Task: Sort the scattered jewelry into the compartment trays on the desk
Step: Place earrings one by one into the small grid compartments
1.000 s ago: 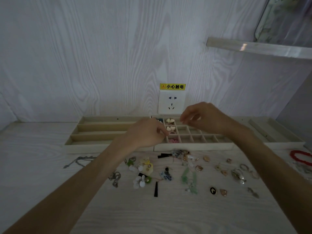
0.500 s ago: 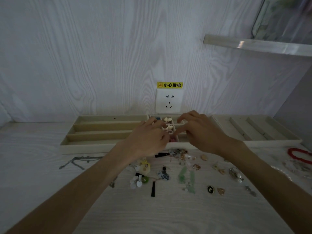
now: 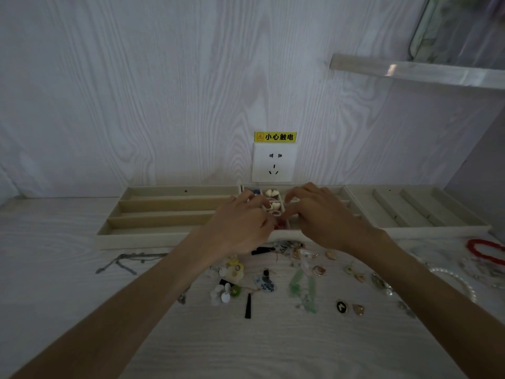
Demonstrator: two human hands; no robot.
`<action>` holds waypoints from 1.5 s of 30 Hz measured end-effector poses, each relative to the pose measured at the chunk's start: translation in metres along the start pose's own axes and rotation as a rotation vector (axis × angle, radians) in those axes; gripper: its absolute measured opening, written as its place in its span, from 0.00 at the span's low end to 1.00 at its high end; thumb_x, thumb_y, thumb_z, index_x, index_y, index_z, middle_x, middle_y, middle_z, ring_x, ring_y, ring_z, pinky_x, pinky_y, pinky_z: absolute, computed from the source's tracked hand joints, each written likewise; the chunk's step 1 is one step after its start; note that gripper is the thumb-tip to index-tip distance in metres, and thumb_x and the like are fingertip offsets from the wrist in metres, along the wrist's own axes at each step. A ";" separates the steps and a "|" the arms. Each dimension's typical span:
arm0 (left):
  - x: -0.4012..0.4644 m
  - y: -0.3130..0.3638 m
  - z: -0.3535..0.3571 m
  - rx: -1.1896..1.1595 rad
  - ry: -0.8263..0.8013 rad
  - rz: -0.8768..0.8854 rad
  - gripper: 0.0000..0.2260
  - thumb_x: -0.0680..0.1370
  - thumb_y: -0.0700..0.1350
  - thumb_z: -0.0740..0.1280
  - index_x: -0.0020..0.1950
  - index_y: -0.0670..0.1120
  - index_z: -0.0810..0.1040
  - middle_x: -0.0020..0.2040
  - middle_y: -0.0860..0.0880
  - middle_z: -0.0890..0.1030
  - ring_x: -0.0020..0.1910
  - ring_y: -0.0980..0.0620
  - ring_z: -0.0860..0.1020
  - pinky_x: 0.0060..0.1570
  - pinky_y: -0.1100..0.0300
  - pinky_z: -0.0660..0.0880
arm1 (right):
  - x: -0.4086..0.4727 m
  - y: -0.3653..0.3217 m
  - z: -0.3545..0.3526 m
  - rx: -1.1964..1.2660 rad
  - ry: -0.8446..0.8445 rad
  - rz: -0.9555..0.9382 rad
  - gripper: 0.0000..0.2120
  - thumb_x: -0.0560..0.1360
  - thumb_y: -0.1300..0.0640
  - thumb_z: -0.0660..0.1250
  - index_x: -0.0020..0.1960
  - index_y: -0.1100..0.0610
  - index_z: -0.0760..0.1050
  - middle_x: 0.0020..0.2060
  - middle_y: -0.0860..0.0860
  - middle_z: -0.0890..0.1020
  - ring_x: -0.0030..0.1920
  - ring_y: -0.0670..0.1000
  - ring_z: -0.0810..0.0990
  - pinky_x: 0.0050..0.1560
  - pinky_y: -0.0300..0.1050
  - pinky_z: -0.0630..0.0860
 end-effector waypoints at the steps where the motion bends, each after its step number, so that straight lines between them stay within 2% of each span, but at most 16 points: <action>1: 0.001 0.001 0.000 0.005 -0.006 -0.003 0.18 0.82 0.49 0.49 0.61 0.54 0.77 0.68 0.51 0.67 0.64 0.50 0.62 0.60 0.54 0.63 | 0.001 -0.001 -0.001 0.003 0.004 0.002 0.21 0.75 0.64 0.59 0.61 0.45 0.77 0.64 0.48 0.71 0.65 0.51 0.64 0.59 0.47 0.62; 7: 0.006 0.001 0.000 0.007 -0.032 -0.009 0.18 0.81 0.49 0.49 0.63 0.54 0.76 0.70 0.51 0.67 0.65 0.49 0.62 0.62 0.53 0.65 | 0.004 0.001 0.000 0.013 -0.007 0.020 0.18 0.75 0.62 0.59 0.59 0.46 0.78 0.63 0.48 0.72 0.64 0.51 0.65 0.59 0.46 0.61; 12: 0.000 -0.009 -0.012 -0.074 -0.010 -0.023 0.17 0.81 0.48 0.51 0.65 0.58 0.74 0.69 0.55 0.67 0.67 0.52 0.61 0.65 0.55 0.61 | 0.000 0.010 -0.006 0.144 0.065 0.038 0.21 0.73 0.69 0.59 0.55 0.48 0.80 0.60 0.48 0.74 0.62 0.50 0.67 0.50 0.43 0.60; 18: 0.000 -0.003 -0.008 0.031 -0.062 0.067 0.17 0.82 0.49 0.50 0.65 0.57 0.75 0.71 0.53 0.65 0.69 0.51 0.59 0.66 0.51 0.62 | -0.001 0.005 0.000 0.090 -0.010 -0.045 0.20 0.73 0.66 0.61 0.53 0.44 0.80 0.65 0.47 0.71 0.66 0.50 0.64 0.61 0.48 0.61; 23: 0.005 -0.003 -0.005 0.102 -0.005 0.060 0.18 0.81 0.50 0.49 0.62 0.54 0.77 0.68 0.53 0.68 0.68 0.51 0.60 0.64 0.53 0.64 | -0.002 0.003 0.001 0.044 -0.020 -0.021 0.20 0.74 0.64 0.60 0.57 0.43 0.78 0.67 0.46 0.69 0.68 0.50 0.62 0.63 0.48 0.59; 29: 0.008 -0.003 -0.006 0.099 -0.026 0.053 0.18 0.81 0.49 0.51 0.63 0.55 0.76 0.67 0.52 0.69 0.68 0.51 0.60 0.63 0.54 0.63 | -0.001 0.003 0.000 0.015 -0.032 -0.002 0.21 0.75 0.63 0.59 0.58 0.41 0.77 0.68 0.46 0.68 0.68 0.50 0.61 0.62 0.46 0.59; 32: 0.012 -0.006 -0.008 0.016 -0.087 0.042 0.16 0.81 0.48 0.53 0.62 0.56 0.77 0.68 0.53 0.69 0.68 0.51 0.62 0.65 0.53 0.63 | 0.000 0.003 -0.003 0.070 -0.028 0.001 0.21 0.74 0.65 0.60 0.56 0.43 0.79 0.66 0.47 0.71 0.66 0.50 0.64 0.58 0.45 0.60; 35: 0.015 -0.012 -0.013 -0.182 -0.098 -0.004 0.15 0.79 0.44 0.57 0.55 0.58 0.81 0.65 0.53 0.74 0.63 0.50 0.67 0.64 0.51 0.65 | -0.003 0.010 -0.018 0.196 0.019 0.042 0.22 0.73 0.69 0.60 0.52 0.46 0.81 0.62 0.49 0.75 0.63 0.51 0.68 0.55 0.45 0.63; 38: 0.006 -0.023 -0.028 -0.385 0.018 -0.105 0.12 0.77 0.44 0.61 0.50 0.57 0.82 0.61 0.51 0.78 0.54 0.50 0.73 0.58 0.50 0.71 | -0.012 0.014 -0.036 0.268 0.051 0.046 0.17 0.75 0.67 0.62 0.51 0.48 0.81 0.58 0.49 0.78 0.59 0.51 0.71 0.57 0.49 0.68; 40: -0.010 -0.030 -0.039 -0.497 0.102 -0.157 0.11 0.78 0.45 0.62 0.50 0.58 0.81 0.57 0.48 0.80 0.53 0.49 0.76 0.56 0.51 0.74 | -0.019 0.009 -0.045 0.338 0.049 0.035 0.13 0.75 0.63 0.64 0.51 0.47 0.81 0.54 0.47 0.78 0.56 0.49 0.74 0.57 0.49 0.71; 43: -0.042 -0.036 -0.049 -0.568 0.116 -0.197 0.10 0.79 0.47 0.60 0.54 0.56 0.80 0.53 0.53 0.79 0.52 0.54 0.77 0.51 0.59 0.73 | -0.028 -0.011 -0.046 0.409 -0.010 0.014 0.10 0.75 0.58 0.66 0.52 0.46 0.80 0.52 0.43 0.78 0.54 0.45 0.73 0.57 0.45 0.70; 45: -0.064 -0.038 -0.046 -0.600 0.071 -0.205 0.09 0.80 0.48 0.61 0.55 0.57 0.79 0.51 0.59 0.77 0.48 0.62 0.74 0.45 0.67 0.69 | -0.030 -0.030 -0.039 0.377 -0.060 -0.018 0.10 0.76 0.56 0.66 0.56 0.47 0.79 0.54 0.45 0.78 0.56 0.44 0.73 0.58 0.44 0.70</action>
Point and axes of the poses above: each hand's wrist, its own x-axis towards the middle knuckle, its own z-axis out of the palm, y = z × x, the point moved 5 cm from there along x, towards the middle knuckle
